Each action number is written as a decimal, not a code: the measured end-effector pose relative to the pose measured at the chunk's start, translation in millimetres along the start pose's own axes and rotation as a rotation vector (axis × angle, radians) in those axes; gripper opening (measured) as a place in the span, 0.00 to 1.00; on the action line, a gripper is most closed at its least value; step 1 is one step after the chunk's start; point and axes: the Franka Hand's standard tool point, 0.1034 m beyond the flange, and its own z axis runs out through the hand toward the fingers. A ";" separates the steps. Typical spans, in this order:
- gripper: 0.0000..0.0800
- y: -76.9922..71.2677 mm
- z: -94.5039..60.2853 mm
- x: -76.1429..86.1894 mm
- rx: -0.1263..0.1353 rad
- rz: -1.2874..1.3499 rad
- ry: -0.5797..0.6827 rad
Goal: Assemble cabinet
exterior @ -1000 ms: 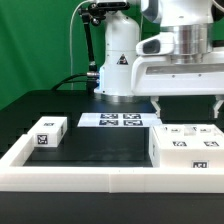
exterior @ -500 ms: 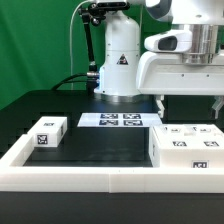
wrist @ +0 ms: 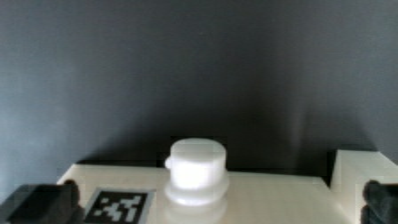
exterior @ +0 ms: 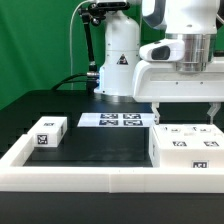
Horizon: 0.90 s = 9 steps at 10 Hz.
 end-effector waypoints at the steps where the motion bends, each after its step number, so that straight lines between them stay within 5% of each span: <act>1: 1.00 4.1 8.1 -2.6 0.008 0.015 -0.008; 6: 1.00 3.1 17.4 -1.1 0.014 -0.004 0.010; 9: 1.00 8.7 35.8 -7.3 0.021 0.034 0.004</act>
Offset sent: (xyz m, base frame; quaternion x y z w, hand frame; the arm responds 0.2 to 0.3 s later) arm 0.0000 0.0000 0.0000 0.0000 0.0000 0.0000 1.0000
